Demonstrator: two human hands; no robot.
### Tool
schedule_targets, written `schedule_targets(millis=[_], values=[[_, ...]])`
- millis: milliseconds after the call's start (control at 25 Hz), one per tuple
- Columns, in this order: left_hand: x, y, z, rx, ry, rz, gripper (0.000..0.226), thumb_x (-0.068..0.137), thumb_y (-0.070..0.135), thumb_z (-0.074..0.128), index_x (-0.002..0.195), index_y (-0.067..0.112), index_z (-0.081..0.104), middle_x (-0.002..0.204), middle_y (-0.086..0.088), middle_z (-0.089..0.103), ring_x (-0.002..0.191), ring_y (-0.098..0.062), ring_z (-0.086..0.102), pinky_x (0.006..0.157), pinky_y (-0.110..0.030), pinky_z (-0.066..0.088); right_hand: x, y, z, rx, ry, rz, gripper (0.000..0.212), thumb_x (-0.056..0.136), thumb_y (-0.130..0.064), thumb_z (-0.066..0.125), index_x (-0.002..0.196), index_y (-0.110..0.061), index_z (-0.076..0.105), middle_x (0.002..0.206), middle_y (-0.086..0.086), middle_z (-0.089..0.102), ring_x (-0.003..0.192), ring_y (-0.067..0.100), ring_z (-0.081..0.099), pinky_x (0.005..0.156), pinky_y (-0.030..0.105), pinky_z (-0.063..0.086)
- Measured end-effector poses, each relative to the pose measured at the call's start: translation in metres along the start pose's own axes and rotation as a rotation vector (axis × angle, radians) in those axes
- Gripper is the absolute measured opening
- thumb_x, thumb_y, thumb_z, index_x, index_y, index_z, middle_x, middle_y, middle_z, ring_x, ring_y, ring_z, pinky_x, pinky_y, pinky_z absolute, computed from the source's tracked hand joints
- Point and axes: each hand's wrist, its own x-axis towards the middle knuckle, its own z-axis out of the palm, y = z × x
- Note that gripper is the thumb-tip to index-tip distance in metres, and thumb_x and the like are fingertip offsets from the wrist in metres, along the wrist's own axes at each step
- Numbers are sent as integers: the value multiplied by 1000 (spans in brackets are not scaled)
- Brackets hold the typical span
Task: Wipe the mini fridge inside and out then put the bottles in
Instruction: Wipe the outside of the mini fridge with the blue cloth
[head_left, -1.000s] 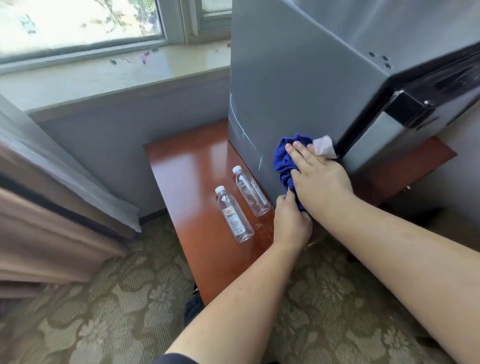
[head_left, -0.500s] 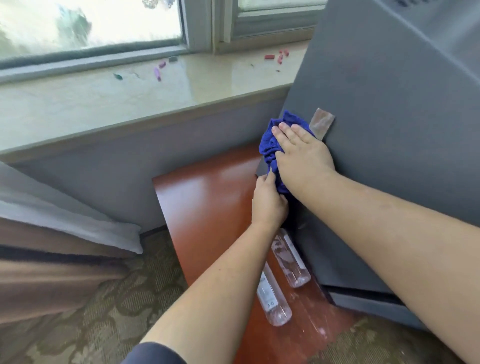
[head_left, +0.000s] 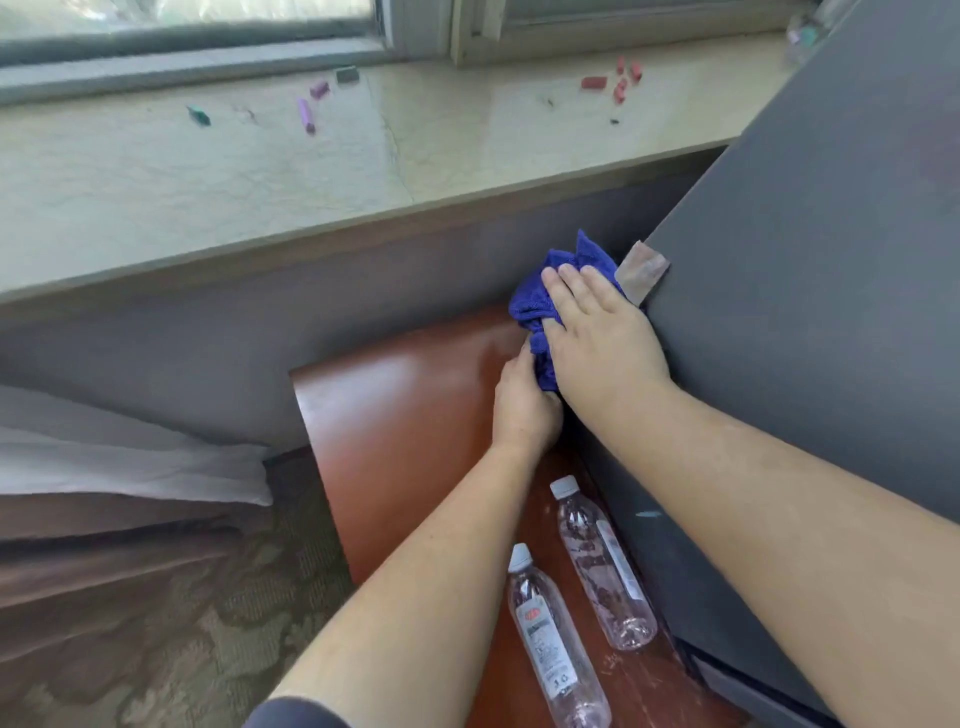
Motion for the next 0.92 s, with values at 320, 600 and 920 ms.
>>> schedule_targets(millis=[320,600,920], values=[[-27,-11,18,-154,43,-83,42,93,15,59,132,27,62,114,1,76,107,-26,68,81,-26,44,-38,-12,17,-27,-4,-1,56,109,-33,17,162,-12,12,167,18,-17,156,32,-12,125,46,-9],[-113,-2,61,-220,45,-129,57,94,15,58,148,29,47,121,-4,71,111,-29,66,89,-35,51,-122,-9,29,8,-22,-10,55,109,-33,20,162,-16,19,168,16,-14,157,29,-10,126,48,-10],[-208,-26,114,-180,24,-104,54,96,13,55,146,28,43,112,-5,69,99,-28,65,80,-37,50,-226,-46,90,40,2,20,55,109,-33,22,161,-15,22,167,17,-18,157,28,-13,125,46,-10]])
